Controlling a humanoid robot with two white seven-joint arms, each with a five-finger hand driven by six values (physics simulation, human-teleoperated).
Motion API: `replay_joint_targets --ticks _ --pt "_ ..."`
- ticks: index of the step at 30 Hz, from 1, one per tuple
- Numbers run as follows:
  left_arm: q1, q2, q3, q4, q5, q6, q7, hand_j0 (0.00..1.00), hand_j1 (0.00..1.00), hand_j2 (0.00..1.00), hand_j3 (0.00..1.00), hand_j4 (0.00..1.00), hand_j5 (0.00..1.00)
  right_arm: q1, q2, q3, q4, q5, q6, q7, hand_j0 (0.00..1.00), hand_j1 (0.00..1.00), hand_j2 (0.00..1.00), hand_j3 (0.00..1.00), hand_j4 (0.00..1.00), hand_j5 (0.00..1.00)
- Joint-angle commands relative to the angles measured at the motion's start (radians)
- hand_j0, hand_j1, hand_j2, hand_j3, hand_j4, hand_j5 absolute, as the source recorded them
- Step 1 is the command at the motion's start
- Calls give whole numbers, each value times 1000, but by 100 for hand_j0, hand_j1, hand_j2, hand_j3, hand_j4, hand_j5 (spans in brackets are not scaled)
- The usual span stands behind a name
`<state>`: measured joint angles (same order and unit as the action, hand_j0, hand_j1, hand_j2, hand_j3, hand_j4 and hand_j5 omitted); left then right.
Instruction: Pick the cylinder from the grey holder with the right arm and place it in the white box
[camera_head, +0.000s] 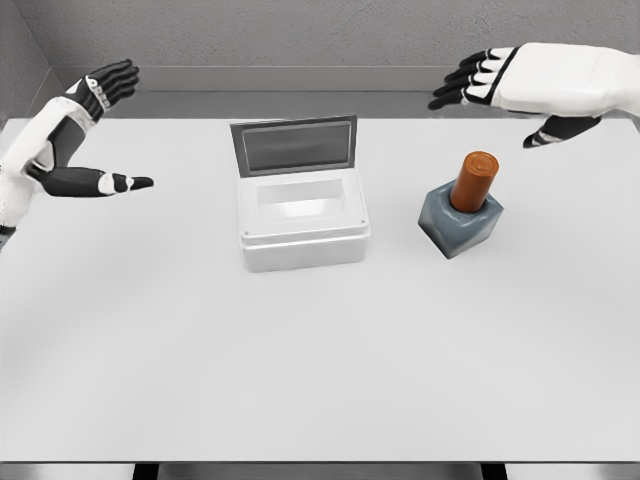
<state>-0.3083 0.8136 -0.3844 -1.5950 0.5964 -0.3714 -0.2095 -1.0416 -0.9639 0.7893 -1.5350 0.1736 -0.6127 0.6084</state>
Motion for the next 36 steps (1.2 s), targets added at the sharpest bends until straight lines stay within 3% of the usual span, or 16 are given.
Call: replay_joint_targets --ticks 1,5,12,24,31,36 --pt "-2 -28 -8 7 132 127 -14 100 100 100 100 100 100 0 28 57 69 29 2 2 100 100 100 100 100 100" --pt "-35 -83 -8 60 232 261 -14 100 100 100 100 100 100 -5 27 80 79 109 2 2 100 100 100 100 100 100" --pt "-107 -198 -4 164 235 373 -5 100 100 100 100 100 100 -6 40 146 70 155 2 2 100 100 100 100 100 100" --pt "-144 -202 -10 237 221 373 -5 100 100 100 100 100 100 -5 137 166 161 242 2 2 100 100 100 100 100 100" --pt "-152 -218 -13 237 221 374 -5 100 100 100 100 100 100 -5 140 186 173 257 2 2 98 98 98 98 98 98" --pt "-152 -223 -13 237 221 374 -5 100 100 100 100 100 100 -5 149 192 174 259 2 2 83 83 83 83 83 83"
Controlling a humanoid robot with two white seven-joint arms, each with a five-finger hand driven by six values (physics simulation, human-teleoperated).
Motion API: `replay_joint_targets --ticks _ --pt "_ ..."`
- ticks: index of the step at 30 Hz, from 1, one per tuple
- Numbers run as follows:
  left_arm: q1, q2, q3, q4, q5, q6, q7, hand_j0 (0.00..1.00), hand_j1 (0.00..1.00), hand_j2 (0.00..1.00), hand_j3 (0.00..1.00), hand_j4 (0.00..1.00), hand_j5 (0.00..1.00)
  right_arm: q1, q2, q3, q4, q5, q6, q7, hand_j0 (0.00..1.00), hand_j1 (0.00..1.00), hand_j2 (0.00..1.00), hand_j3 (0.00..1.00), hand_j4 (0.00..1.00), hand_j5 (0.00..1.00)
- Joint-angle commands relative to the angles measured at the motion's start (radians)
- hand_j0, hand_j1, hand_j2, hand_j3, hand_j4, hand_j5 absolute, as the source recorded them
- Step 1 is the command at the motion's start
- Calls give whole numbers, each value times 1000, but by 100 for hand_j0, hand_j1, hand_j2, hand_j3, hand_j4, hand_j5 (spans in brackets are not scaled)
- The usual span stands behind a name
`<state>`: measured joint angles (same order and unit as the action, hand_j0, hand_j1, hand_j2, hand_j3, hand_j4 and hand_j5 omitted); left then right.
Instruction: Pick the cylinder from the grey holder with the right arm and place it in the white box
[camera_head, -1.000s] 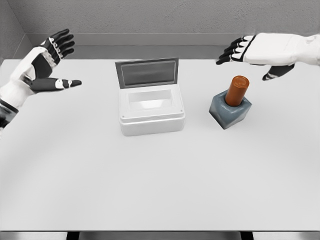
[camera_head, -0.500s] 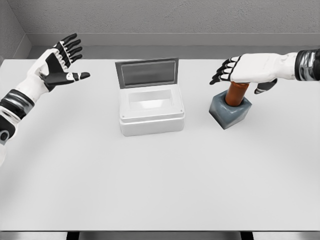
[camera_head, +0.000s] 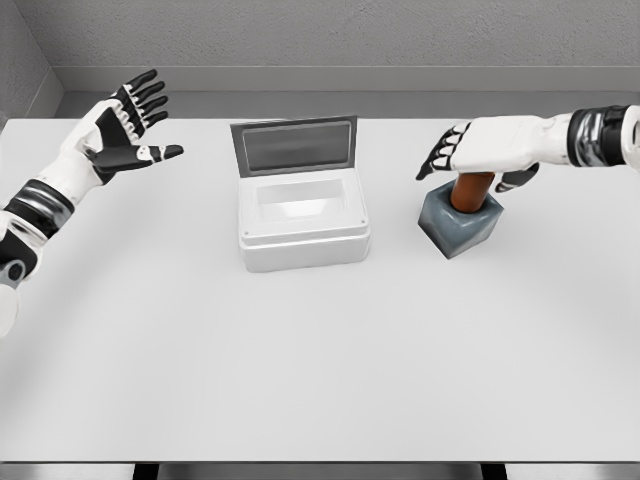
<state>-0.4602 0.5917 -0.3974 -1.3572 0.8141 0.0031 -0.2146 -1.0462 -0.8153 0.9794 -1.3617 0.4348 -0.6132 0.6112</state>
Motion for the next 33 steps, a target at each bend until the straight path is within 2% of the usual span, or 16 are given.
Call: replay_joint_targets --ticks 1,6,14,19,22,26,33 --pt "-2 -1 0 0 3 0 0 100 100 100 100 100 100 0 -2 4 1 1 2 0 83 83 83 83 83 83" --pt "-3 -1 0 0 3 0 0 100 100 100 100 100 100 0 -8 18 6 21 2 0 83 83 83 83 83 83" --pt "-3 -1 0 0 3 0 -2 100 100 100 100 100 100 0 -15 18 4 27 2 0 64 64 64 64 64 64" --pt "-8 -1 0 -2 2 0 -2 100 100 100 100 100 100 -9 -16 18 1 27 2 0 56 56 56 56 56 56" --pt "-9 -3 0 -3 2 0 -2 100 100 100 100 100 100 -9 -18 18 3 27 2 0 55 55 55 55 55 55" --pt "-11 -1 0 -3 3 -2 -2 100 100 100 100 100 100 -12 -18 16 0 27 2 0 49 49 49 49 49 49" --pt "-9 -1 0 -3 3 -2 -2 100 100 100 100 100 100 -32 -35 7 -7 15 2 0 48 48 48 48 48 48"
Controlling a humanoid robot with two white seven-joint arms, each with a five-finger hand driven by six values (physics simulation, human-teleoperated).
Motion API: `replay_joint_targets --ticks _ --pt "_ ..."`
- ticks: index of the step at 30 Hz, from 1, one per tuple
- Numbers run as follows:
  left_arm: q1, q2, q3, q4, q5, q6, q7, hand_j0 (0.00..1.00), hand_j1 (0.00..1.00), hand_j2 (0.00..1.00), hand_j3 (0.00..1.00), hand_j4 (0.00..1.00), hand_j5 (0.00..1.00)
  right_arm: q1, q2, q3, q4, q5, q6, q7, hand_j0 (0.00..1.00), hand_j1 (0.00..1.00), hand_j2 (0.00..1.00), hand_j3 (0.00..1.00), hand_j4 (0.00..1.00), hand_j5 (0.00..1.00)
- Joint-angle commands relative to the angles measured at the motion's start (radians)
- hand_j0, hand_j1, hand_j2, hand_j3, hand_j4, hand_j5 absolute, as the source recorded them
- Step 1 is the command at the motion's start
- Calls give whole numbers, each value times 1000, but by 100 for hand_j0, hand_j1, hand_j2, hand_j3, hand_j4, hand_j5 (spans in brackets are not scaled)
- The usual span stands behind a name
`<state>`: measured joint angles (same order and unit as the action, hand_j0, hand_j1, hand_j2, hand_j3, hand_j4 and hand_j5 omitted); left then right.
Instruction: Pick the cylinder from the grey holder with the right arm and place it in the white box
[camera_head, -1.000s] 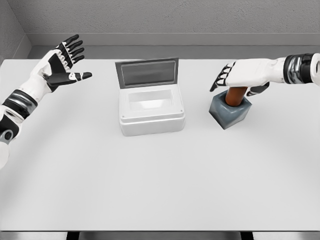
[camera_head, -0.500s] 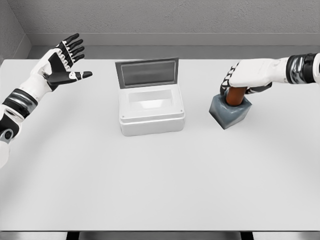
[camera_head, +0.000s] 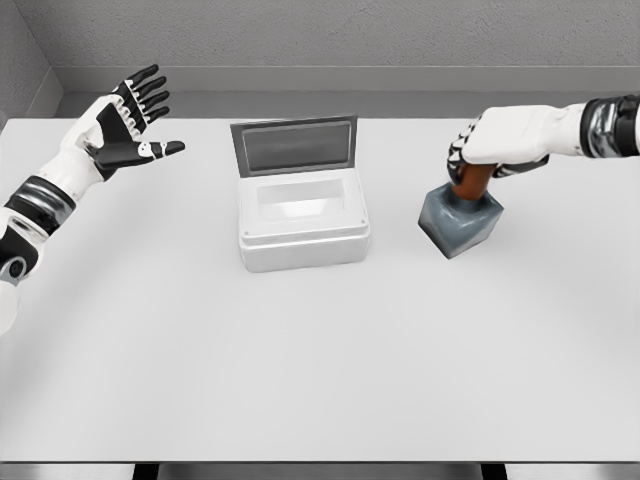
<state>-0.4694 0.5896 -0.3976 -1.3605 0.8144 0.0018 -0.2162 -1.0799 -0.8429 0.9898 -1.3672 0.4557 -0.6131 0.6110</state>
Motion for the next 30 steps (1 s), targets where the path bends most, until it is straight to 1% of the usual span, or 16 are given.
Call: replay_joint_targets --ticks 1,3,8,11,12,18,24,25,30 --pt "0 1 0 0 3 0 0 100 100 100 100 100 100 0 -12 -3 -1 -6 2 0 48 48 48 48 48 48" --pt "0 1 0 0 3 -2 0 100 100 100 100 100 100 -8 -13 -5 -3 -6 2 0 48 48 48 48 48 48" --pt "0 1 0 -5 3 -3 0 100 100 100 100 100 100 -15 -13 -5 -58 -6 2 0 49 49 49 49 49 49" --pt "0 1 2 -5 3 -3 0 100 100 100 100 100 100 -29 -5 -5 -67 -6 2 0 48 48 48 48 48 48" --pt "0 1 2 -6 3 -3 0 100 100 100 100 100 100 -31 -4 -5 -90 -6 2 0 48 48 48 48 48 48" --pt "-2 1 2 -8 3 -3 0 100 100 100 100 100 100 -55 77 -3 -96 0 2 0 48 48 48 48 48 48" --pt "-2 1 0 -8 3 -5 0 100 100 100 100 100 100 -55 128 3 -89 3 2 0 48 48 48 48 48 48" --pt "-2 1 0 -8 3 -5 0 100 100 100 100 100 100 -55 150 4 -75 4 2 0 48 48 48 48 48 48" --pt "0 -13 -3 -9 2 -5 -3 100 100 100 100 100 100 -55 203 6 -43 15 2 0 48 48 48 48 48 48"
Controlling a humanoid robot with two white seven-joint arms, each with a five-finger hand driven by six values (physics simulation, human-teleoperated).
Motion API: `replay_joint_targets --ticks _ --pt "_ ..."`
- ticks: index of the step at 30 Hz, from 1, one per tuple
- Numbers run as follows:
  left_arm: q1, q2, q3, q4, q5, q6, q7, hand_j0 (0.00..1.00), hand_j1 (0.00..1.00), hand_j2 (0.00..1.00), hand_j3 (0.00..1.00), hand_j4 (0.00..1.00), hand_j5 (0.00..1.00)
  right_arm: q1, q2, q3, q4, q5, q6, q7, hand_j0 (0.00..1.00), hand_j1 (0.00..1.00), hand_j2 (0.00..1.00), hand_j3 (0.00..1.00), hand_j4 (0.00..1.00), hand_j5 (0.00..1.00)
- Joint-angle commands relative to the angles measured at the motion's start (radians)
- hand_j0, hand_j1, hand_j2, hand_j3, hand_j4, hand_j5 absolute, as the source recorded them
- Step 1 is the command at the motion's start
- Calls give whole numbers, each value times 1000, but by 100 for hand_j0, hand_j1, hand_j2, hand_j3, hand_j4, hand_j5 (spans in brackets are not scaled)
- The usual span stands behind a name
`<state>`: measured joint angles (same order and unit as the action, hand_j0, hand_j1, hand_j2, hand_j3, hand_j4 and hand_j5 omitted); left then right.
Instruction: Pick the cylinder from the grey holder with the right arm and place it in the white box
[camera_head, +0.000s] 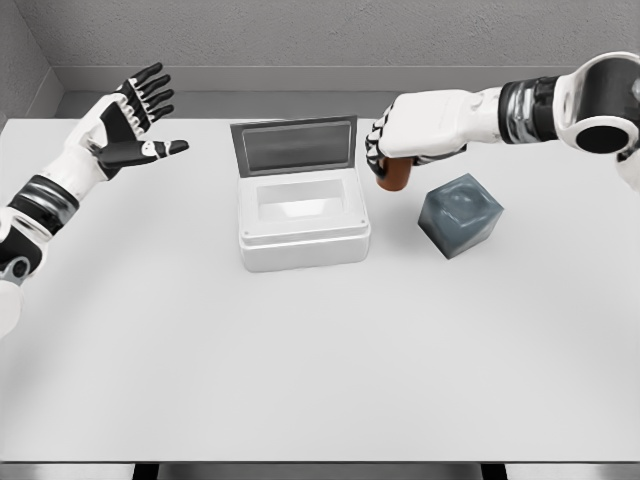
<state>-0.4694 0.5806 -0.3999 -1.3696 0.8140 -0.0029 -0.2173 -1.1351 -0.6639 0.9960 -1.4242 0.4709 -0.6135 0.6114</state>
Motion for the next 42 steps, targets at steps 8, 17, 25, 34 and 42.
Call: replay_joint_targets --ticks 8,17,25,34,42 --pt "-2 -10 -28 12 4 8 -2 100 100 100 100 100 100 -11 75 1 22 8 3 -1 48 48 48 48 48 48" --pt "-3 -8 -27 10 2 4 -2 100 100 100 100 100 100 -11 158 21 87 32 3 -1 48 48 48 48 48 48" --pt "-3 -10 -28 6 2 4 -2 100 100 100 100 100 100 -37 181 21 125 32 3 -1 49 49 49 49 49 49" --pt "-3 -10 -28 4 2 4 -2 100 100 100 100 100 100 -38 181 20 116 34 3 -1 78 78 78 78 78 78" --pt "-3 -8 -28 3 2 4 -2 100 100 100 100 100 100 -38 155 7 88 41 3 -1 99 99 99 99 99 99"
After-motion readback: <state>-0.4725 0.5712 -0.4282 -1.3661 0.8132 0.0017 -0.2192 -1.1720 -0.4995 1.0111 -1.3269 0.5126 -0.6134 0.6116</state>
